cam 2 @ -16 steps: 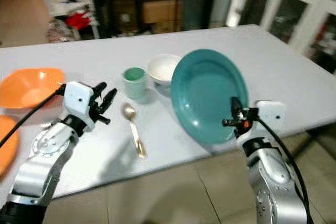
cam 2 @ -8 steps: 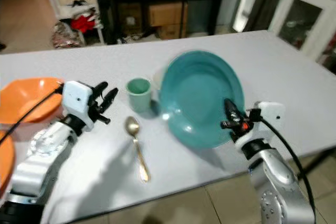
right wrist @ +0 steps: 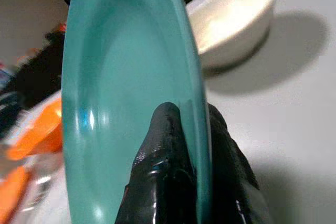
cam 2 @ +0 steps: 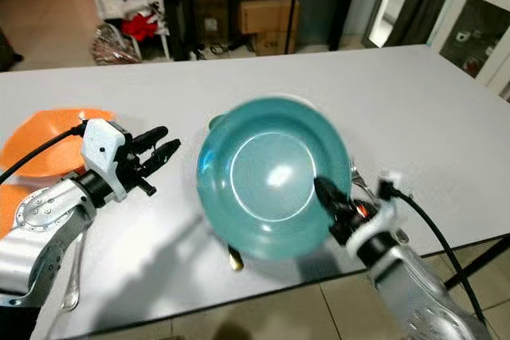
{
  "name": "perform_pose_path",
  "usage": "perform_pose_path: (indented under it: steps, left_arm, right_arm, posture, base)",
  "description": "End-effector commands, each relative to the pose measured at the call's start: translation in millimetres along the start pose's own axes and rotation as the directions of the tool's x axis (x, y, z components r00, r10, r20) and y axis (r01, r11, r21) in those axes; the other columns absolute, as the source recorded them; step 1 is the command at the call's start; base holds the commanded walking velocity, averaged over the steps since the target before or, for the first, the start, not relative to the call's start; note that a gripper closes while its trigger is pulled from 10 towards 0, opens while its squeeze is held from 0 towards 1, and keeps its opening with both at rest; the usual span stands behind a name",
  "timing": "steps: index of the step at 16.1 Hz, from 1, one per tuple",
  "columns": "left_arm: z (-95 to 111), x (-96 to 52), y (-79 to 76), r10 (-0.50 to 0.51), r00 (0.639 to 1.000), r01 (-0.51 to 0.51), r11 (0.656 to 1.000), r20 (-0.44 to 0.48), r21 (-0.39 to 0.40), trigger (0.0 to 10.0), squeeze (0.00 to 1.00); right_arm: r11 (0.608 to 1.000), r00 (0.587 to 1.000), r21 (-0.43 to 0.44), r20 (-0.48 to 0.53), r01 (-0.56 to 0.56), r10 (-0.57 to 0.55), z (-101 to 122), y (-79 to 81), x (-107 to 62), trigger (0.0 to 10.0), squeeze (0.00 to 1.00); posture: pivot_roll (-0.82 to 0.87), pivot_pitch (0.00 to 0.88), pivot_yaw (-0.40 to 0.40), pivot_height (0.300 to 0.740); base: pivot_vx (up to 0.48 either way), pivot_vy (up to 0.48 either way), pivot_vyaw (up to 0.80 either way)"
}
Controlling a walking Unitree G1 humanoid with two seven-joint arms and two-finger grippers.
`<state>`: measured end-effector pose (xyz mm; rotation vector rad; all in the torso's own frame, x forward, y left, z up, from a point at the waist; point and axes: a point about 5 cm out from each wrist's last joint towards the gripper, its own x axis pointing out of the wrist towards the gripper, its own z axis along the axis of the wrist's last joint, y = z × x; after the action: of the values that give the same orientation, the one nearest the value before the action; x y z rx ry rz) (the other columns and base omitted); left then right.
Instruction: Setting the table
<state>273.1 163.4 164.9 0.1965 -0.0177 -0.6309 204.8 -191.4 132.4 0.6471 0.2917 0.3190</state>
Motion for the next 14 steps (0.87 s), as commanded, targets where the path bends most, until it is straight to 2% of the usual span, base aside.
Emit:
perform_pose_path:
  steps: [1,2,3,6,7,8,11,14]
  left_arm:
    - [3,0.5,-3.7,-0.044,0.999,0.044,0.999,0.000,-0.003,10.0,0.00]
    - [2,-0.8,-7.9,-0.093,0.996,0.092,0.996,-0.014,-0.011,10.0,0.00]
    - [3,-1.9,-11.1,-0.123,0.992,0.123,0.992,-0.021,-0.017,10.0,0.00]
    - [3,-3.3,-13.9,-0.150,0.988,0.149,0.988,-0.028,-0.028,10.0,0.00]
    - [1,-7.1,-19.9,-0.192,0.980,0.190,0.981,-0.051,-0.042,10.0,0.00]
    - [-2,-10.5,-24.5,-0.224,0.972,0.220,0.974,-0.070,-0.061,10.0,0.00]
    - [-16,-26.9,-33.2,-0.300,0.941,0.283,0.952,-0.159,-0.120,10.0,0.00]
    - [-14,-33.0,-35.0,-0.336,0.929,0.310,0.936,-0.158,-0.166,10.0,0.00]
  right_arm:
    - [0.998,1.000,0.061,0.013,0.000,-0.001,5,-2.9,-4.4,10.0,0.00]
    - [0.991,0.998,0.119,-0.016,0.055,-0.053,1,-12.0,-11.6,10.0,0.00]
    - [0.986,0.994,0.131,-0.047,0.103,-0.097,-2,-17.9,-15.2,10.0,0.00]
    - [0.976,0.991,0.176,-0.051,0.129,-0.122,-1,-21.0,-17.2,10.0,0.00]
    - [0.962,0.982,0.204,-0.093,0.179,-0.163,0,-24.4,-18.9,10.0,0.00]
    - [0.950,0.973,0.222,-0.117,0.220,-0.198,1,-27.6,-18.8,10.0,0.00]
    - [0.928,0.964,0.275,-0.157,0.253,-0.216,3,-32.4,-11.6,10.0,0.00]
    - [0.898,0.952,0.332,-0.196,0.290,-0.236,1,-35.1,-6.7,10.0,0.00]
  posture:
    - [-0.06,0.000,0.007,0.740]
    - [-0.06,0.000,0.013,0.740]
    - [-0.07,0.000,0.020,0.740]
    - [-0.07,0.000,0.020,0.740]
    - [-0.08,0.000,0.021,0.740]
    - [-0.08,0.000,0.018,0.740]
    - [-0.06,0.000,0.001,0.740]
    - [-0.05,0.000,-0.015,0.740]
  base:
    - [0.000,0.000,0.00]
    - [0.000,0.000,0.00]
    - [0.000,0.000,0.00]
    - [0.000,0.000,0.00]
    - [0.000,0.000,0.00]
    - [0.000,0.000,0.00]
    - [0.000,0.000,0.00]
    - [0.000,0.000,0.00]
